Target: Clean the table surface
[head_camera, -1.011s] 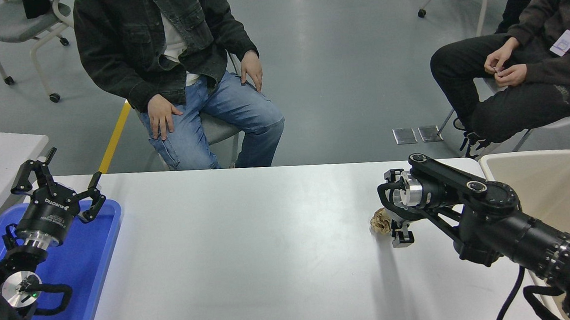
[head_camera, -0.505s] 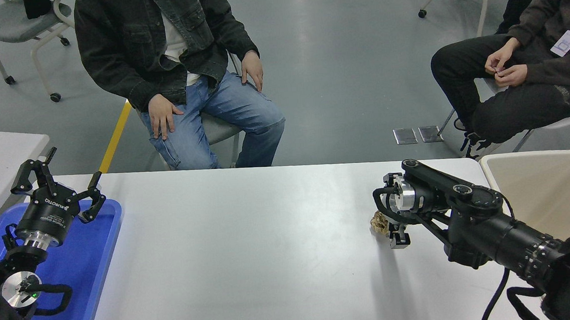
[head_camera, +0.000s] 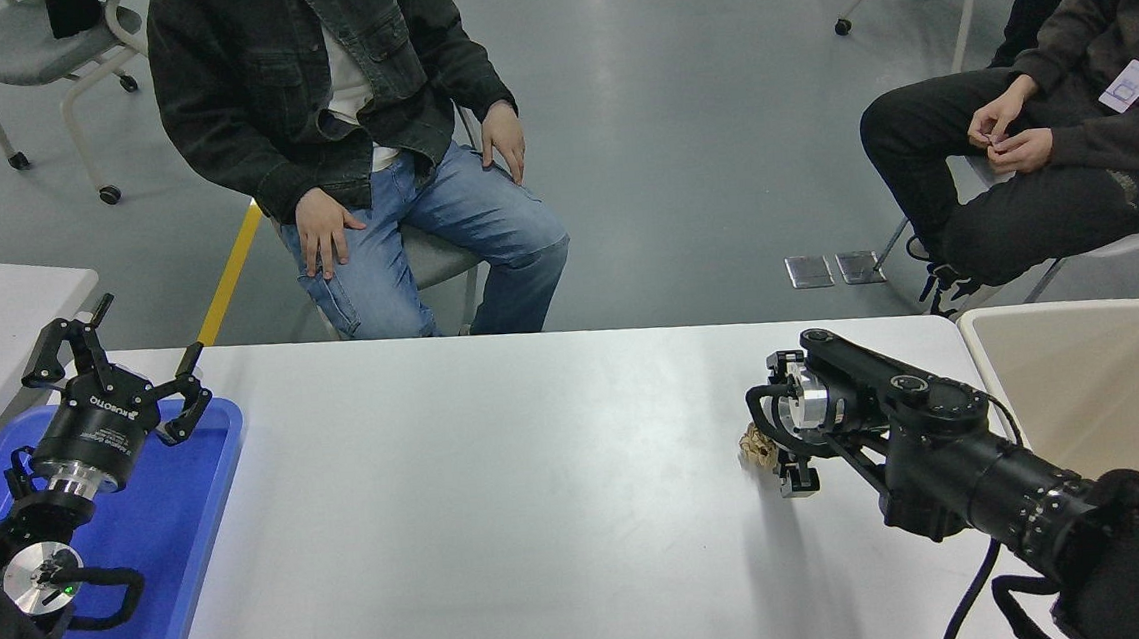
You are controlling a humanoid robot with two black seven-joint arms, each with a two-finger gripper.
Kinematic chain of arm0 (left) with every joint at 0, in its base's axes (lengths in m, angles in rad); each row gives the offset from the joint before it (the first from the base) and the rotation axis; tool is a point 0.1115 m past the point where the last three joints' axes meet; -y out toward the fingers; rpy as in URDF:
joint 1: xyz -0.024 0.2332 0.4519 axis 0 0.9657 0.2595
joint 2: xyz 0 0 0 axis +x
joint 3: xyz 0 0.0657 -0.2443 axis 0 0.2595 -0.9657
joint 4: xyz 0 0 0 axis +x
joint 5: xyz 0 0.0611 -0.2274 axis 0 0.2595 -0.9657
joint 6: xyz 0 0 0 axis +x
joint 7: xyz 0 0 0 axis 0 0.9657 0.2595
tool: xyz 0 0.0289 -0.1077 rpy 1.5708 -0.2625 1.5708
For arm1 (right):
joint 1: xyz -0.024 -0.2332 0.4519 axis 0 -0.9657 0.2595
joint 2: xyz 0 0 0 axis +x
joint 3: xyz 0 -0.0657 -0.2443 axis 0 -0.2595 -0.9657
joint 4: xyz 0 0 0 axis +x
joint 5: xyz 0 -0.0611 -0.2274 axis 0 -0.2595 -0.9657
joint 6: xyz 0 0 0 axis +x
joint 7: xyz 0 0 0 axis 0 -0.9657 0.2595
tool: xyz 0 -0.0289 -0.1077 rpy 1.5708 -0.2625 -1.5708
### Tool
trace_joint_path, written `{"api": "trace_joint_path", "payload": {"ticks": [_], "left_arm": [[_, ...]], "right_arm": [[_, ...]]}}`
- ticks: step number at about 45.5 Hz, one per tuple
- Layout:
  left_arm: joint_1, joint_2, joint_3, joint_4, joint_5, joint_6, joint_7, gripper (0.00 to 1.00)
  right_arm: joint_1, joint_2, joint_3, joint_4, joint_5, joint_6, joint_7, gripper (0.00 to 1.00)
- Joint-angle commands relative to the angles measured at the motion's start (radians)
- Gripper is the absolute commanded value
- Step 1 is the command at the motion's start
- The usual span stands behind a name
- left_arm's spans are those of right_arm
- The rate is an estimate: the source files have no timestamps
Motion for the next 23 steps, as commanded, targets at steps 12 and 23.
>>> {"api": "trace_joint_path", "payload": {"ticks": [12, 23], "left_arm": [[0.0, 0.0, 0.0, 0.0, 0.0, 0.001, 0.0, 1.0], [0.0, 0.0, 0.0, 0.0, 0.0, 0.001, 0.0, 1.0]], "right_arm": [[0.001, 0.003, -0.053, -0.002, 0.0, 0.007, 0.033, 0.92], [0.001, 0.003, -0.127, -0.01, -0.011, 0.006, 0.036, 0.92]]}}
